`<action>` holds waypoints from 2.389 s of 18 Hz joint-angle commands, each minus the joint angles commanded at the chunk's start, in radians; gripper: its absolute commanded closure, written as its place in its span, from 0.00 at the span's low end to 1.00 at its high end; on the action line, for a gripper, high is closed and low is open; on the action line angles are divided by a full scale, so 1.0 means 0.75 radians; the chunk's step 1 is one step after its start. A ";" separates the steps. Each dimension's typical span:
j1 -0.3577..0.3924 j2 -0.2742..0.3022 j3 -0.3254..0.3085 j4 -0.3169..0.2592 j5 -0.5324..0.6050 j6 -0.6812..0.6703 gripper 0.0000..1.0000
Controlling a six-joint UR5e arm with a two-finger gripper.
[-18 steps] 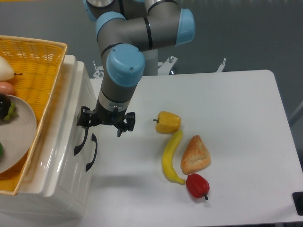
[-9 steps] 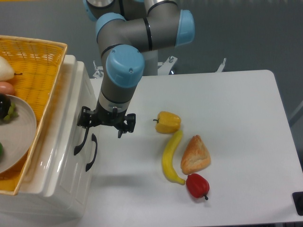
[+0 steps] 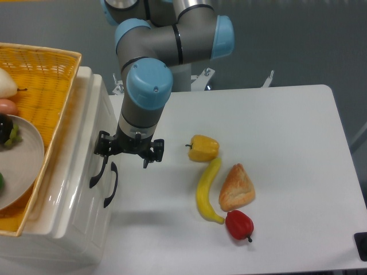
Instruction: Slide the top white drawer open
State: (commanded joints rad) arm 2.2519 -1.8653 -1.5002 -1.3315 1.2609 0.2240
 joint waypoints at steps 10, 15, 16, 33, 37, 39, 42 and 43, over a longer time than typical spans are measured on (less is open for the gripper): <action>-0.016 -0.008 -0.006 0.016 0.000 -0.002 0.00; -0.016 -0.014 -0.008 0.018 0.000 -0.002 0.00; -0.018 -0.014 -0.006 0.018 0.000 -0.002 0.00; -0.018 -0.008 -0.008 0.010 -0.012 -0.004 0.00; -0.018 -0.012 -0.010 0.010 -0.022 -0.004 0.00; -0.018 -0.012 -0.010 0.010 -0.029 -0.004 0.00; -0.006 0.000 -0.006 0.010 -0.059 -0.004 0.00; -0.002 0.000 -0.006 0.008 -0.071 -0.004 0.00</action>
State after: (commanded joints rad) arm 2.2503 -1.8653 -1.5048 -1.3253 1.2073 0.2209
